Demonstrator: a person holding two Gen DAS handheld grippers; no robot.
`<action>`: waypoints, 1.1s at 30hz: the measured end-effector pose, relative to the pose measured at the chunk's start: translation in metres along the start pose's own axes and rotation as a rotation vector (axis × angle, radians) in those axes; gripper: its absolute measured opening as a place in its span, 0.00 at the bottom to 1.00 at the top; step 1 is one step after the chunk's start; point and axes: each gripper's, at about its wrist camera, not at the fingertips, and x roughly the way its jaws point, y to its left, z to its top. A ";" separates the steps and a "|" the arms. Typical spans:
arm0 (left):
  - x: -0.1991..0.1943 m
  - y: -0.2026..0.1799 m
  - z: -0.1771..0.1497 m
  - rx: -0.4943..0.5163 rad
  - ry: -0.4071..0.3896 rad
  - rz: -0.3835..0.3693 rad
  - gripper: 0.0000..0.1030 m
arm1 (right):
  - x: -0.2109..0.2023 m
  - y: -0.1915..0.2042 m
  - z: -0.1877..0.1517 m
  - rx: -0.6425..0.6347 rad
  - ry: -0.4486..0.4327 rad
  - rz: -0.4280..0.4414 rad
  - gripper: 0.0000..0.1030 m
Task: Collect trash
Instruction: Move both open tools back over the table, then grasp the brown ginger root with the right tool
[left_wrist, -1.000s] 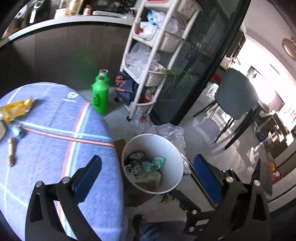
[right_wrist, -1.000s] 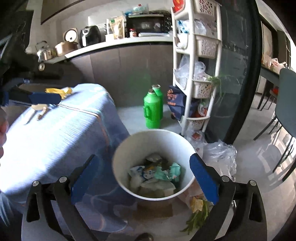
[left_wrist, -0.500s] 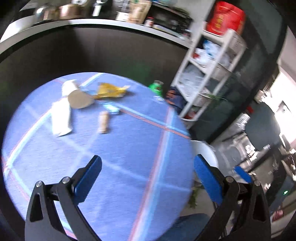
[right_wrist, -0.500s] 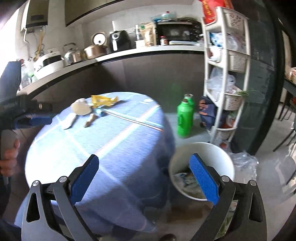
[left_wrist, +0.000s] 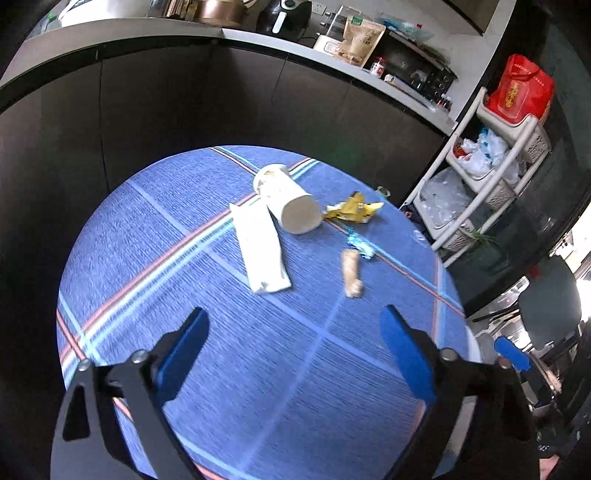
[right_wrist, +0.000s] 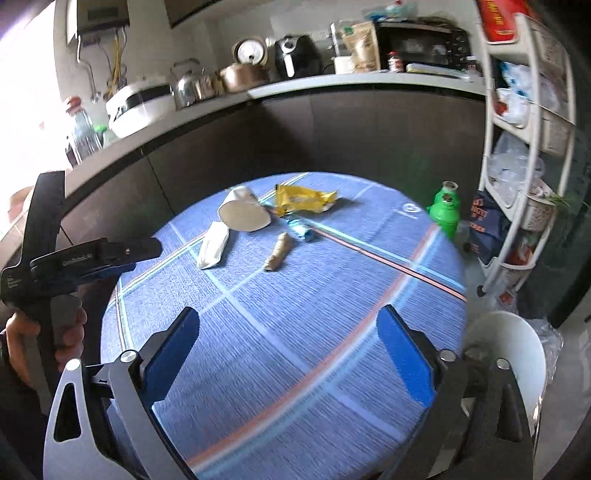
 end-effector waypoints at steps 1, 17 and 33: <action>0.006 0.002 0.003 0.011 0.005 0.011 0.85 | 0.009 0.005 0.004 -0.005 0.013 0.001 0.80; 0.094 0.022 0.036 0.060 0.084 0.111 0.71 | 0.156 0.025 0.041 -0.049 0.222 -0.053 0.32; 0.120 0.009 0.042 0.103 0.094 0.162 0.31 | 0.143 0.015 0.035 -0.036 0.172 -0.051 0.14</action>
